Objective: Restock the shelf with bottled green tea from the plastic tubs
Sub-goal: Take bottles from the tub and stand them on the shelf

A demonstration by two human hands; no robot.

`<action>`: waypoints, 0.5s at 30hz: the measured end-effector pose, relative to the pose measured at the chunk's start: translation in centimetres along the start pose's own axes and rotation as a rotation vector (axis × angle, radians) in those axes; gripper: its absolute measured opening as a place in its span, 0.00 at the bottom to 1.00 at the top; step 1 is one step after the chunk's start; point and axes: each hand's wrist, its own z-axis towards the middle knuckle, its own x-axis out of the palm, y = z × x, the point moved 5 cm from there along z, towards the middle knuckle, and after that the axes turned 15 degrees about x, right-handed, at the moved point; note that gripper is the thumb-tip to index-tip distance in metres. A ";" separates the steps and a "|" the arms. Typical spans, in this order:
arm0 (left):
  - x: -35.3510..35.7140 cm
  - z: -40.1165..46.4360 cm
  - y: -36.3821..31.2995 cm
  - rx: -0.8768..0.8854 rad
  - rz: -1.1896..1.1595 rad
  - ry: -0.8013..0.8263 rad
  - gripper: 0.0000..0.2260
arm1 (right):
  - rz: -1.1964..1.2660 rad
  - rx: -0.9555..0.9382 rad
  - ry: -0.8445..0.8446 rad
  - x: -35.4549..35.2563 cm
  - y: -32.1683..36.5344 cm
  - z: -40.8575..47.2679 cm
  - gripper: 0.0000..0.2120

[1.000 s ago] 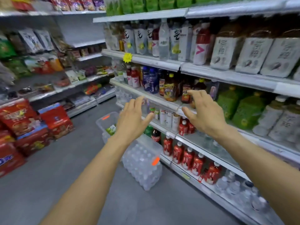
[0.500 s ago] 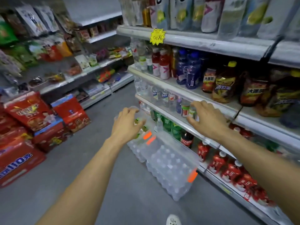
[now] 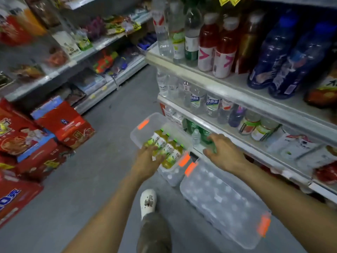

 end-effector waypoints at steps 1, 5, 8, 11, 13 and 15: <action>0.0 1.0 0.9 0.006 -0.004 0.012 0.22 | 0.025 0.026 0.028 1.3 0.5 0.8 0.23; -0.4 10.5 9.0 0.005 -0.020 0.175 0.22 | 0.162 0.209 0.119 9.8 4.3 8.7 0.20; -0.7 16.7 15.0 -0.015 -0.042 0.279 0.22 | 0.239 0.372 0.210 16.3 6.6 13.8 0.18; 0.1 22.3 20.9 -0.047 -0.046 0.355 0.19 | 0.281 0.517 0.316 22.8 8.0 18.0 0.12; 1.6 25.7 24.6 -0.072 -0.041 0.407 0.19 | 0.306 0.622 0.362 27.0 8.4 20.3 0.10; 3.7 28.6 27.8 -0.090 -0.033 0.459 0.20 | 0.339 0.733 0.391 30.8 8.3 22.1 0.15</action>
